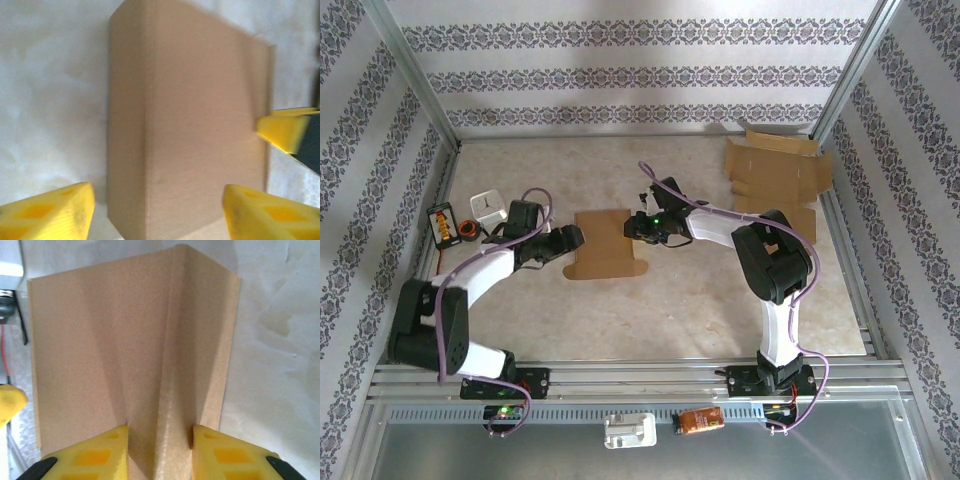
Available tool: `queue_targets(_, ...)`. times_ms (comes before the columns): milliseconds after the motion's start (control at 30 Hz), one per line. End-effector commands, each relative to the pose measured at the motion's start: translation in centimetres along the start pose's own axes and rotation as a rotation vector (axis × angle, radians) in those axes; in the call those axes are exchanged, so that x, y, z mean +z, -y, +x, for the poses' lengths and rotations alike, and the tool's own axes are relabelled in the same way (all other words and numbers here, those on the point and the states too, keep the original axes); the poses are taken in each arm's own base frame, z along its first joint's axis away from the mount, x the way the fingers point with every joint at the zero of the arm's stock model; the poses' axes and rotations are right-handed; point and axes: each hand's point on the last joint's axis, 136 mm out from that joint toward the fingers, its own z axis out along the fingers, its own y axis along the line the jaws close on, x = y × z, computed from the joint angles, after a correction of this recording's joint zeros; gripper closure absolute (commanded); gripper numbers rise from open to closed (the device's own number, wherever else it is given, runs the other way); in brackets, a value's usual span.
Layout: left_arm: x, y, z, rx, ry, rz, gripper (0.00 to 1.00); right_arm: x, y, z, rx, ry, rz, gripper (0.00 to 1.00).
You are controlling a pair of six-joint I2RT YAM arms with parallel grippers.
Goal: Fold the paper box
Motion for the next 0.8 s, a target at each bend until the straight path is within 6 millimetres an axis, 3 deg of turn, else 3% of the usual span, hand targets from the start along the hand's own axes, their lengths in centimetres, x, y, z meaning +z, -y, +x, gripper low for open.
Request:
queue_targets(0,-2.5,2.8,-2.4,0.048,0.097,0.074,0.24,0.7,3.8,1.4,0.045,-0.047,-0.008,0.70)
queue_targets(167,-2.2,1.8,-2.6,0.001,0.104,0.055,0.22,0.4,5.7,1.4,0.085,-0.048,-0.048,0.73)
queue_targets(567,4.7,2.6,-0.5,-0.140,-0.112,0.295,0.18,0.3,8.0,1.1,0.132,-0.046,-0.083,0.74)
queue_targets(667,6.3,3.6,-0.1,-0.180,-0.125,0.372,0.22,0.4,8.0,1.0,0.135,-0.049,-0.096,0.74)
queue_targets(767,7.2,4.6,-0.3,-0.221,-0.106,0.429,0.35,0.3,7.8,0.9,0.130,-0.048,-0.095,0.74)
